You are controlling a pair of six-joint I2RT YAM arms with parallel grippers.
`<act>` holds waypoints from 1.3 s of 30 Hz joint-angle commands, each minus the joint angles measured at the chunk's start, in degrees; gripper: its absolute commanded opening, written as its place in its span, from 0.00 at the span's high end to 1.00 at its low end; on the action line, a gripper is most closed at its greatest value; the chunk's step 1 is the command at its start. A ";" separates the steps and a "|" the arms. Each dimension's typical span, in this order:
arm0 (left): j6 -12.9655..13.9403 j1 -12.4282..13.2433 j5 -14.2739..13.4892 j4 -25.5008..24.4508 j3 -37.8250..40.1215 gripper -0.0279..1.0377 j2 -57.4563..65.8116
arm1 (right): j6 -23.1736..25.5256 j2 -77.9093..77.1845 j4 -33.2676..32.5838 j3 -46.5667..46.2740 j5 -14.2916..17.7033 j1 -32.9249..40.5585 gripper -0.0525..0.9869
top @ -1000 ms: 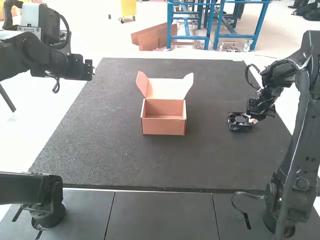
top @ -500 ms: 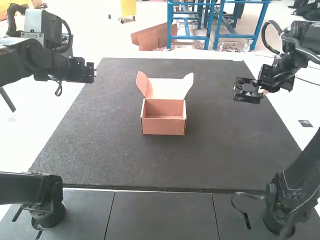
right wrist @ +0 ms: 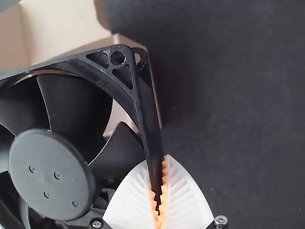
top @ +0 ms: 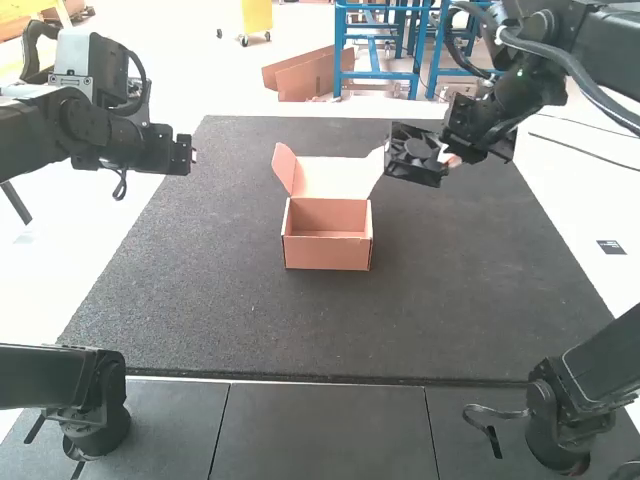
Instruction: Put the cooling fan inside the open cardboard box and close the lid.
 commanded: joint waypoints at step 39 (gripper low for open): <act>0.37 -0.52 3.69 -2.94 0.58 0.07 -1.21 | 6.23 19.35 21.56 0.09 7.68 18.37 0.96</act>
